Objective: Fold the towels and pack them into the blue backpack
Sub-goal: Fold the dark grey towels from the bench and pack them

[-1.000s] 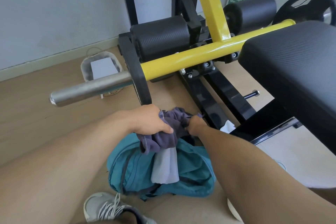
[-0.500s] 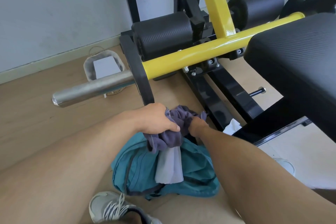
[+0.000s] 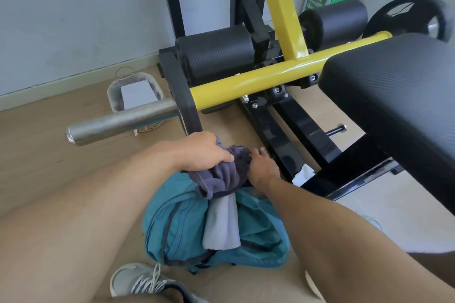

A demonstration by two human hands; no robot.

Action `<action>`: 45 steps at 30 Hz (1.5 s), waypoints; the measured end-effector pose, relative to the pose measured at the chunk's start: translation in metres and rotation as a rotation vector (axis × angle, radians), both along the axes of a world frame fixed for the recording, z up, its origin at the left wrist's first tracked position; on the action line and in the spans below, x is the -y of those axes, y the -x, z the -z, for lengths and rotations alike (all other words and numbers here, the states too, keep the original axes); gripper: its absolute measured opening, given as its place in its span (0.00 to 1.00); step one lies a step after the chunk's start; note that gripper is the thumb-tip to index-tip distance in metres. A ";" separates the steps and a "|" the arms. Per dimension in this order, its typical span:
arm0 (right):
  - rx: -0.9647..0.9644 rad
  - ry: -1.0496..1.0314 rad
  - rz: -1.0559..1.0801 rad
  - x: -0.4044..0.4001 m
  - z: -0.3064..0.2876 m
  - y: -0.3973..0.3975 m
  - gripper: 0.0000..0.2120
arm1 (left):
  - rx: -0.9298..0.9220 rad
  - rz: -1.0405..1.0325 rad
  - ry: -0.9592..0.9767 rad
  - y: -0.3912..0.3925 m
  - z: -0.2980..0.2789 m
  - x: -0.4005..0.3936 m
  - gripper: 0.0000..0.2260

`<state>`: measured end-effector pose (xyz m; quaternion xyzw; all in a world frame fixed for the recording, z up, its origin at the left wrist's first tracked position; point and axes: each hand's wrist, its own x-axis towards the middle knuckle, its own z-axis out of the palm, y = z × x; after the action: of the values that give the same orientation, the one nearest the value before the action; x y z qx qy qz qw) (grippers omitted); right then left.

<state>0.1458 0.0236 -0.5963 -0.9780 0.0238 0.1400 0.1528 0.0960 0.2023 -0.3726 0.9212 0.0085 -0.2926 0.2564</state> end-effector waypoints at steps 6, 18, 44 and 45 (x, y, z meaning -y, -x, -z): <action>0.319 -0.137 -0.060 0.013 -0.106 0.000 0.37 | 0.199 0.005 0.085 0.010 -0.032 0.011 0.14; 0.902 -0.379 -0.300 0.050 -0.351 0.085 0.31 | 0.678 -0.439 0.580 0.025 -0.084 0.051 0.31; 1.257 -0.749 0.553 0.159 -0.377 0.079 0.31 | 0.533 -0.331 0.911 0.029 -0.111 0.110 0.08; 1.148 -0.589 0.522 0.169 -0.372 0.077 0.37 | 0.541 -0.327 0.904 0.029 -0.109 0.110 0.08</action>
<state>0.0684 -0.1457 -0.2240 -0.7774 0.1347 -0.4398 0.4290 0.0671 0.0920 -0.2635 0.7483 -0.0412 0.0236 0.6616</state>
